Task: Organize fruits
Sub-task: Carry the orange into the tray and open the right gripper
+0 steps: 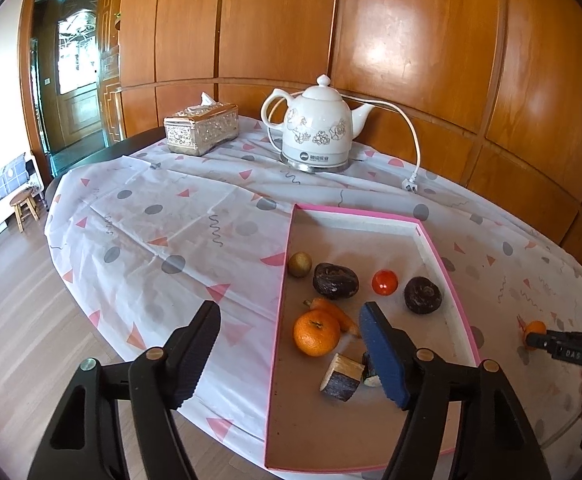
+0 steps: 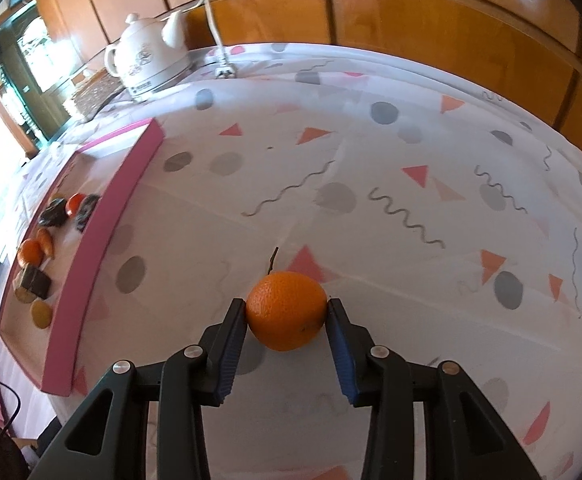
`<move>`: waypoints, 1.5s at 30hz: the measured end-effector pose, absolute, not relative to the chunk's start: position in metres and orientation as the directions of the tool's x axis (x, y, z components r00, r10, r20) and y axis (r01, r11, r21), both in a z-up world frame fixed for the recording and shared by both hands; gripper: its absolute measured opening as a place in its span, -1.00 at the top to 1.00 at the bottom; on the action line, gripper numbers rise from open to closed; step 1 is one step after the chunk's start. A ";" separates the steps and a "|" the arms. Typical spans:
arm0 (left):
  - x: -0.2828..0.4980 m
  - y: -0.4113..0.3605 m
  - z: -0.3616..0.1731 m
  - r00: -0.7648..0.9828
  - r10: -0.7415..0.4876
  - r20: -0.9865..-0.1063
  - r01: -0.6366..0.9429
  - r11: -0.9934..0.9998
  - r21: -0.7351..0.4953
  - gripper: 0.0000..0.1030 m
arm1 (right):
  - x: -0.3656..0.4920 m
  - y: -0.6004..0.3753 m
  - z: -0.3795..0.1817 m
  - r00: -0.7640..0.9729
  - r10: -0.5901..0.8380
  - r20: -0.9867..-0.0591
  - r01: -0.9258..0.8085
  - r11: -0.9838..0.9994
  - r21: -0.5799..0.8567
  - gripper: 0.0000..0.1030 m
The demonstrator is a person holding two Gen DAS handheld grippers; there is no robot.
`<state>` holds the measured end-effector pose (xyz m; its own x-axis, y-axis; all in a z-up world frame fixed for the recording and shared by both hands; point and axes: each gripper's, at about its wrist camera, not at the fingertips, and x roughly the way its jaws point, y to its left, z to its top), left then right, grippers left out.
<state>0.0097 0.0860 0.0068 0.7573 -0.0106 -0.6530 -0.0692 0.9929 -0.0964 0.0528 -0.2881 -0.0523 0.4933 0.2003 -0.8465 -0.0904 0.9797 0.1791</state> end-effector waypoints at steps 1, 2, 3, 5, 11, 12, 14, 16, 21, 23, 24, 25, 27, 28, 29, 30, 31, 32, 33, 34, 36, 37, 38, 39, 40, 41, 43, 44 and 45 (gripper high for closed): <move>0.010 0.087 0.007 0.758 -0.009 -0.653 -0.073 0.993 -0.098 -0.40 | 0.052 -0.285 -0.052 0.494 0.203 -0.846 -0.097 0.979 0.178 0.22; 0.010 0.088 0.007 0.758 -0.009 -0.652 -0.075 0.992 -0.101 -0.40 | 0.051 -0.282 -0.052 0.494 0.207 -0.844 -0.103 0.978 0.180 0.22; 0.010 0.088 0.007 0.758 -0.008 -0.653 -0.077 0.992 -0.102 -0.40 | 0.050 -0.279 -0.051 0.493 0.217 -0.842 -0.110 0.976 0.187 0.22; 0.010 0.089 0.007 0.758 -0.006 -0.652 -0.080 0.992 -0.102 -0.40 | 0.049 -0.272 -0.050 0.495 0.226 -0.839 -0.123 0.974 0.190 0.22; 0.011 0.095 0.008 0.756 -0.001 -0.655 -0.092 0.990 -0.107 -0.40 | 0.043 -0.250 -0.042 0.504 0.256 -0.825 -0.181 0.965 0.189 0.22; 0.012 0.096 0.008 0.756 0.002 -0.654 -0.095 0.990 -0.107 -0.40 | 0.042 -0.246 -0.040 0.506 0.262 -0.822 -0.191 0.963 0.190 0.22; 0.013 0.099 0.008 0.755 0.008 -0.656 -0.104 0.989 -0.108 -0.40 | 0.040 -0.237 -0.034 0.513 0.275 -0.813 -0.215 0.958 0.189 0.22; 0.014 0.101 0.007 0.753 0.013 -0.658 -0.112 0.988 -0.109 -0.40 | 0.038 -0.229 -0.028 0.517 0.295 -0.803 -0.239 0.951 0.195 0.22; 0.014 0.102 0.006 0.753 0.014 -0.658 -0.112 0.988 -0.107 -0.40 | 0.035 -0.200 -0.014 0.521 0.347 -0.780 -0.311 0.928 0.205 0.22; 0.013 0.101 0.006 0.755 0.013 -0.656 -0.107 0.989 -0.104 -0.40 | 0.034 -0.190 -0.010 0.519 0.364 -0.773 -0.333 0.919 0.209 0.22; 0.014 0.101 0.006 0.755 0.011 -0.655 -0.105 0.989 -0.105 -0.40 | 0.034 -0.184 -0.008 0.518 0.374 -0.769 -0.346 0.914 0.211 0.22; 0.013 0.100 0.006 0.756 0.010 -0.655 -0.104 0.989 -0.105 -0.40 | 0.033 -0.179 -0.006 0.516 0.383 -0.766 -0.358 0.909 0.214 0.22; 0.013 0.100 0.006 0.756 0.010 -0.655 -0.104 0.989 -0.105 -0.40 | 0.032 -0.170 -0.003 0.512 0.398 -0.761 -0.377 0.900 0.217 0.22; 0.013 0.100 0.006 0.756 0.010 -0.655 -0.105 0.989 -0.106 -0.40 | 0.032 -0.166 -0.002 0.509 0.405 -0.759 -0.386 0.896 0.219 0.22; 0.014 0.100 0.006 0.756 0.010 -0.655 -0.106 0.989 -0.107 -0.40 | 0.031 -0.162 -0.001 0.506 0.413 -0.757 -0.394 0.892 0.223 0.22; 0.014 0.100 0.006 0.756 0.010 -0.655 -0.106 0.988 -0.108 -0.40 | 0.031 -0.158 -0.001 0.503 0.420 -0.755 -0.402 0.888 0.226 0.22; 0.014 0.100 0.006 0.756 0.009 -0.655 -0.107 0.988 -0.111 -0.40 | 0.030 -0.156 0.000 0.502 0.424 -0.754 -0.407 0.885 0.227 0.22; 0.014 0.101 0.006 0.755 0.008 -0.655 -0.108 0.988 -0.113 -0.40 | 0.030 -0.152 0.001 0.499 0.429 -0.753 -0.414 0.881 0.228 0.22; 0.014 0.101 0.006 0.755 0.007 -0.656 -0.109 0.987 -0.115 -0.40 | 0.030 -0.148 0.002 0.496 0.435 -0.752 -0.422 0.877 0.228 0.22; 0.014 0.102 0.006 0.754 0.006 -0.657 -0.110 0.987 -0.117 -0.41 | 0.029 -0.146 0.003 0.494 0.437 -0.751 -0.426 0.875 0.229 0.22; 0.014 0.102 0.005 0.753 0.007 -0.658 -0.111 0.987 -0.118 -0.42 | 0.030 -0.141 0.005 0.491 0.445 -0.749 -0.437 0.870 0.230 0.22; 0.014 0.102 0.005 0.752 0.006 -0.659 -0.111 0.987 -0.118 -0.42 | 0.031 -0.137 0.006 0.489 0.449 -0.748 -0.443 0.866 0.231 0.22; 0.014 0.102 0.004 0.751 0.005 -0.660 -0.111 0.987 -0.119 -0.42 | 0.032 -0.135 0.006 0.489 0.451 -0.747 -0.446 0.865 0.231 0.22; 0.014 0.103 0.004 0.751 0.005 -0.661 -0.112 0.987 -0.119 -0.42 | 0.034 -0.133 0.007 0.488 0.454 -0.745 -0.448 0.863 0.233 0.22; 0.015 0.103 0.004 0.751 0.005 -0.661 -0.112 0.987 -0.119 -0.42 | 0.036 -0.130 0.008 0.487 0.459 -0.744 -0.452 0.861 0.235 0.22; 0.015 0.103 0.004 0.750 0.005 -0.661 -0.112 0.987 -0.119 -0.42 | 0.037 -0.128 0.008 0.485 0.460 -0.743 -0.454 0.859 0.236 0.22; 0.015 0.104 0.003 0.749 0.006 -0.662 -0.113 0.986 -0.120 -0.42 | 0.041 -0.123 0.008 0.485 0.459 -0.744 -0.456 0.859 0.233 0.22; 0.015 0.104 0.002 0.748 0.006 -0.664 -0.114 0.986 -0.120 -0.42 | 0.043 -0.121 0.008 0.485 0.458 -0.745 -0.456 0.860 0.231 0.22; 0.015 0.104 0.001 0.746 0.006 -0.665 -0.115 0.986 -0.119 -0.42 | 0.046 -0.120 0.008 0.485 0.457 -0.745 -0.453 0.860 0.232 0.22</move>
